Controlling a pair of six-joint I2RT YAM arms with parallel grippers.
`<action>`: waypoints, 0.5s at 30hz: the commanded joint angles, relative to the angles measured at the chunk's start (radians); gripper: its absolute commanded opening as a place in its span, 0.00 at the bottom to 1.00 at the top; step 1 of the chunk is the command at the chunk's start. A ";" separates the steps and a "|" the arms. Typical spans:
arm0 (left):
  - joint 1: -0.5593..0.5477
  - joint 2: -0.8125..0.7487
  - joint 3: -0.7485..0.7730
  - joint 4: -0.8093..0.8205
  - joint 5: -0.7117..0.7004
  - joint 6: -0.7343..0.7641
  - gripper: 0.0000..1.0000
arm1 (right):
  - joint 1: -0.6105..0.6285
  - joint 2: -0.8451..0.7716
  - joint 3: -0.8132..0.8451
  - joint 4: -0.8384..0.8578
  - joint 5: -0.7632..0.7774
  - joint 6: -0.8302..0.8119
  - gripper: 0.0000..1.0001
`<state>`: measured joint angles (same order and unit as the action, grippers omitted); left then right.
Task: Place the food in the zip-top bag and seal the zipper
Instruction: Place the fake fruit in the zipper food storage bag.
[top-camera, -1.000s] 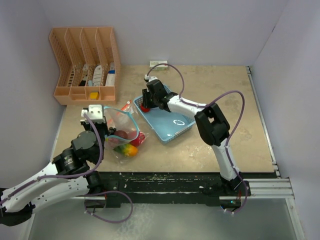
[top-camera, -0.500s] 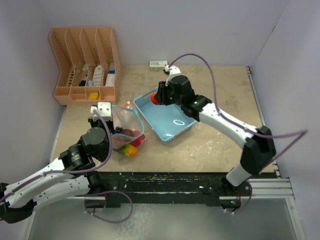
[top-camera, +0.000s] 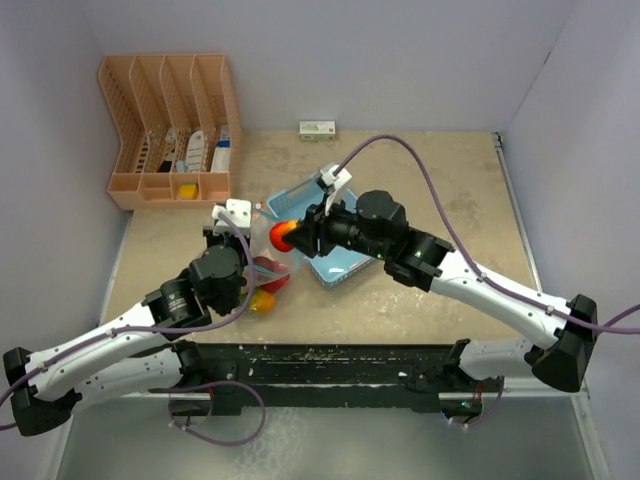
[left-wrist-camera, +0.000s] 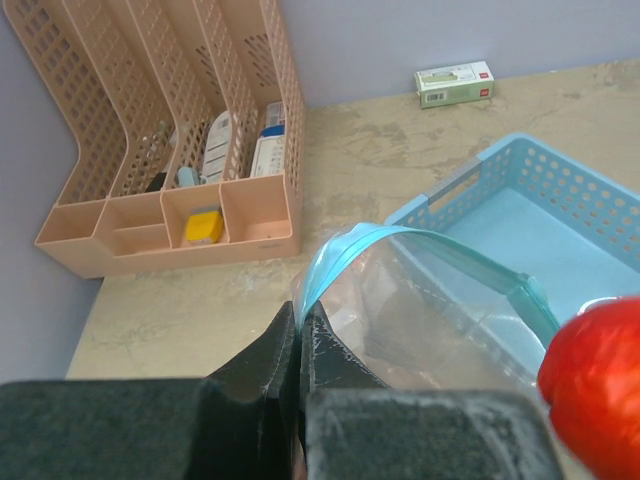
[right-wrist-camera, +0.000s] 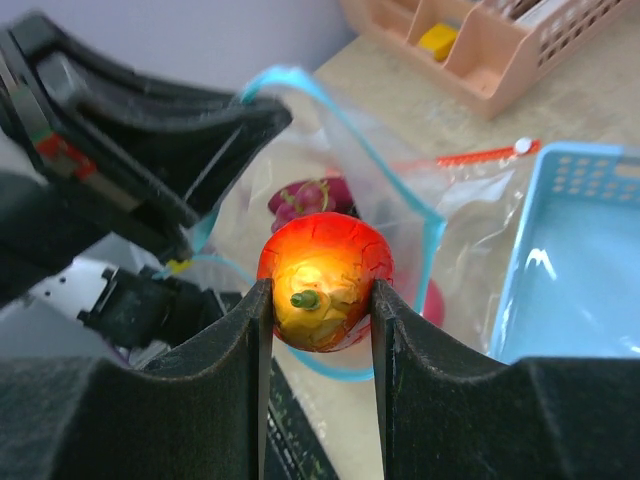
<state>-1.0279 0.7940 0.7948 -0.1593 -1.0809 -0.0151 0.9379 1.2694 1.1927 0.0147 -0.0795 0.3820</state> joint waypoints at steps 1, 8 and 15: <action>0.004 0.004 0.055 0.088 0.026 -0.006 0.00 | 0.019 -0.001 -0.038 0.072 -0.034 0.028 0.22; 0.004 -0.006 0.063 0.063 0.036 -0.031 0.00 | 0.038 0.139 0.022 0.085 0.020 0.037 0.37; 0.004 -0.042 0.056 0.023 0.036 -0.056 0.00 | 0.046 0.248 0.134 0.069 0.048 0.038 0.76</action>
<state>-1.0275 0.7845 0.8043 -0.1539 -1.0504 -0.0429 0.9749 1.5265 1.2446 0.0422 -0.0570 0.4194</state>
